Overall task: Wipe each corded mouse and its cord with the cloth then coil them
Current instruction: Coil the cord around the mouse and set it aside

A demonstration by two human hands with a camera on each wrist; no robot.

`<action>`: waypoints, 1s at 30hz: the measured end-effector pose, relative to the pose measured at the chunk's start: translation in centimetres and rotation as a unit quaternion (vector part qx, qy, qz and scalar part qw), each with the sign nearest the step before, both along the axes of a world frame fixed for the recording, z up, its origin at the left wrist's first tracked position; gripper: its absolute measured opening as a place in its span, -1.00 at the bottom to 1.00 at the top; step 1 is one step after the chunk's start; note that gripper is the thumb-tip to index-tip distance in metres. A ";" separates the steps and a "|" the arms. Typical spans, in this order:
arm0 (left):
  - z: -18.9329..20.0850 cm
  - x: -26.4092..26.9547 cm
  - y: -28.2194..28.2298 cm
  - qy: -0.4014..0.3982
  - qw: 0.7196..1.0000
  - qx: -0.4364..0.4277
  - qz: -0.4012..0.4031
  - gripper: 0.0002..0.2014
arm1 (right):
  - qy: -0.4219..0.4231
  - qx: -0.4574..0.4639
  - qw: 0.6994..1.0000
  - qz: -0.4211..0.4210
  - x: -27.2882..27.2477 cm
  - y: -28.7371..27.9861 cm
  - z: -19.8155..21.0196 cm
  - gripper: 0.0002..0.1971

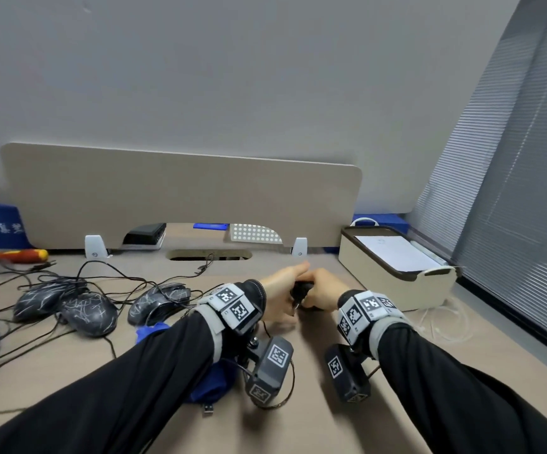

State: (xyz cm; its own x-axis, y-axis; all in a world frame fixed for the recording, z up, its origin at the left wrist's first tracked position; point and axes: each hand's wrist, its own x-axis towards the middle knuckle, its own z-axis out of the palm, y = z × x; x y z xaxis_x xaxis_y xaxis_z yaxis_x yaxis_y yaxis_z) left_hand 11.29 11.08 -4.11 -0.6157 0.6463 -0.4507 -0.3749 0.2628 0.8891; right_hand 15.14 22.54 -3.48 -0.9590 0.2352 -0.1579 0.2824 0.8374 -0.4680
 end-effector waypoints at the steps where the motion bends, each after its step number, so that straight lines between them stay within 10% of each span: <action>1: 0.1 0.0 -0.1 0.000 1.000 -0.007 -0.006 -0.48 | -0.004 0.010 1.000 -0.005 -0.2 -0.1 0.1 -0.53; 18: 2.3 1.5 -4.4 0.105 0.990 -0.037 0.084 -0.42 | -0.021 0.081 0.996 0.009 2.2 -2.5 1.8 -0.46; 26: 3.4 2.8 -9.9 0.167 0.968 0.000 0.189 -0.78 | 0.060 0.010 0.996 0.058 4.0 -7.8 2.2 -0.76; 30: 3.1 2.7 -13.3 0.171 0.952 0.003 0.253 -0.85 | 0.028 -0.038 0.990 0.135 4.5 -12.0 0.6 -0.60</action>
State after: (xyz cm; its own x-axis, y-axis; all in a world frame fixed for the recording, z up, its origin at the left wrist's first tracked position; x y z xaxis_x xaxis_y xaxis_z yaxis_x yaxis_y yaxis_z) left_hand 13.98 -2.22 -0.98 -0.9592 0.2293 -0.1653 -0.1408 0.1195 0.9828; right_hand 19.67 10.58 -2.84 -0.9931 -0.0404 -0.1104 0.0259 0.8411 -0.5403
